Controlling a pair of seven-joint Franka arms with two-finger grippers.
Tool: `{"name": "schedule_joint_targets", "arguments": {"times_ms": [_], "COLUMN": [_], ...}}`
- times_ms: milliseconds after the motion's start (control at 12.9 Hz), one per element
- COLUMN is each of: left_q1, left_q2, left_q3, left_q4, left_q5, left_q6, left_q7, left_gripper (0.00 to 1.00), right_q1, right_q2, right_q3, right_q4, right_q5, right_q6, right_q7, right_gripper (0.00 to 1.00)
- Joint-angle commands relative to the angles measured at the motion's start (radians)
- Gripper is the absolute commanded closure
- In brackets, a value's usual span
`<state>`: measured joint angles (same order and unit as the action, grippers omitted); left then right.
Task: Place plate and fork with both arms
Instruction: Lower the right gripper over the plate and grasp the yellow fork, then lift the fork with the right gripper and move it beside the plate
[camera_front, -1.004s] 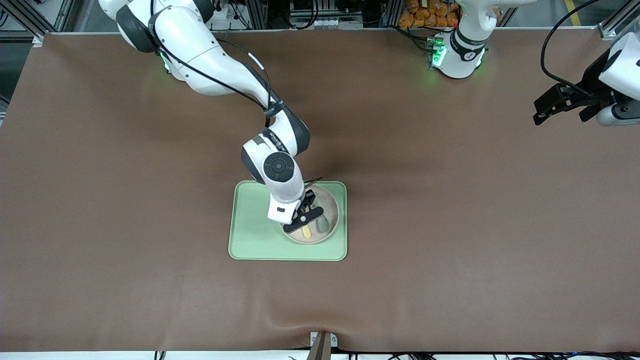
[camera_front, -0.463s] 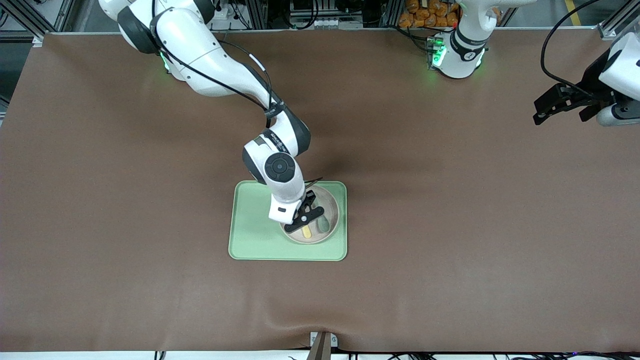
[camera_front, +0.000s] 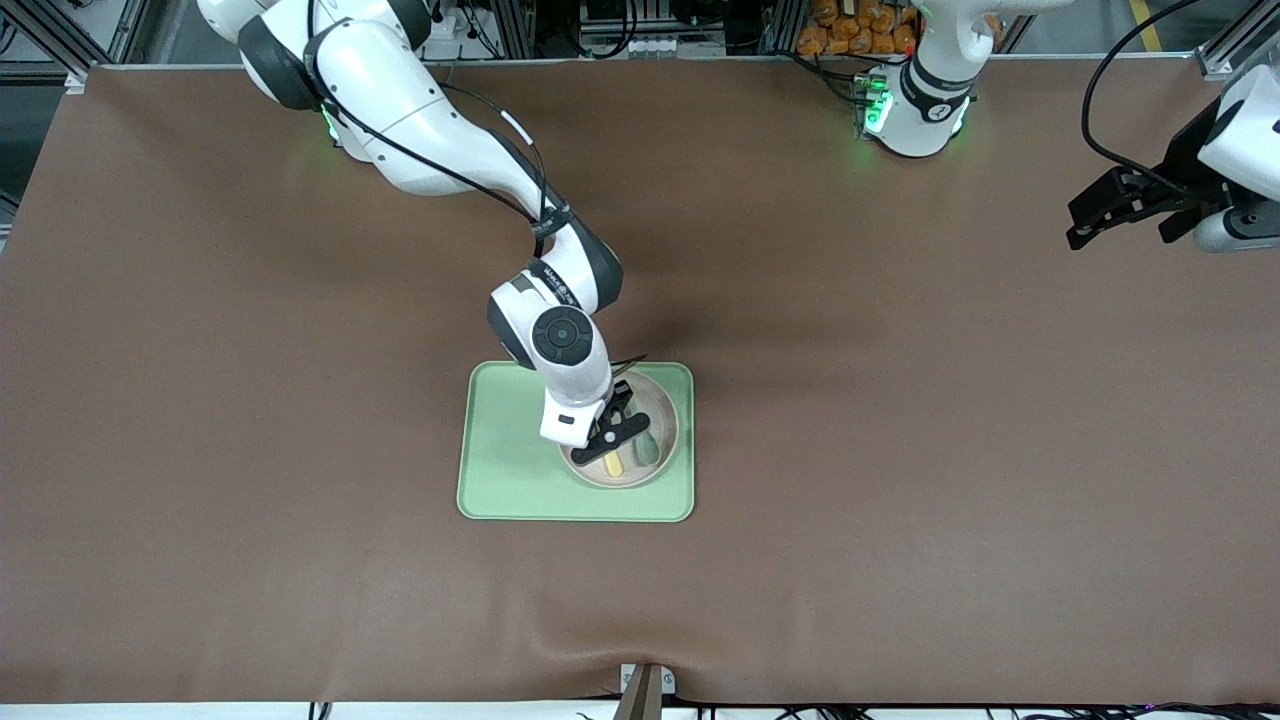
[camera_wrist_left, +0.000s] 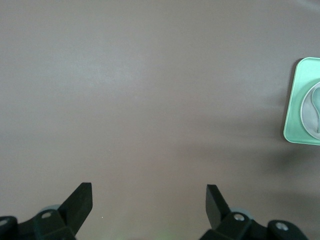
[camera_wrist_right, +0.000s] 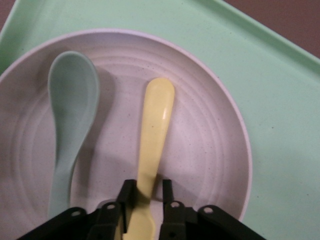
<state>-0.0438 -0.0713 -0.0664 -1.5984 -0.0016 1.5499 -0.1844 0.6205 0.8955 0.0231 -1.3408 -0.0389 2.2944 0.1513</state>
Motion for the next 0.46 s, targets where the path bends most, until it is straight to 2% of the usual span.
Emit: {"name": "schedule_joint_targets", "arguments": {"times_ms": [0,386], "left_q1": [0.01,0.01], "left_q2": [-0.002,-0.002], "left_q3": [-0.009,-0.009], "left_q4": [0.006,0.008], "left_q5": [0.022,0.022], "left_q6": [-0.025,-0.036], "left_q7": [0.013,0.011], "left_gripper": [0.0,0.0], "right_q1": [0.005,-0.01], "right_q2": [0.022,0.013], "right_q3": [-0.002,0.001], "right_q4": [0.04,0.074], "right_q5": [-0.018,-0.004], "right_q6": [-0.001,-0.048], "right_q7": [0.016,0.042], "right_gripper": [1.0,1.0]}}
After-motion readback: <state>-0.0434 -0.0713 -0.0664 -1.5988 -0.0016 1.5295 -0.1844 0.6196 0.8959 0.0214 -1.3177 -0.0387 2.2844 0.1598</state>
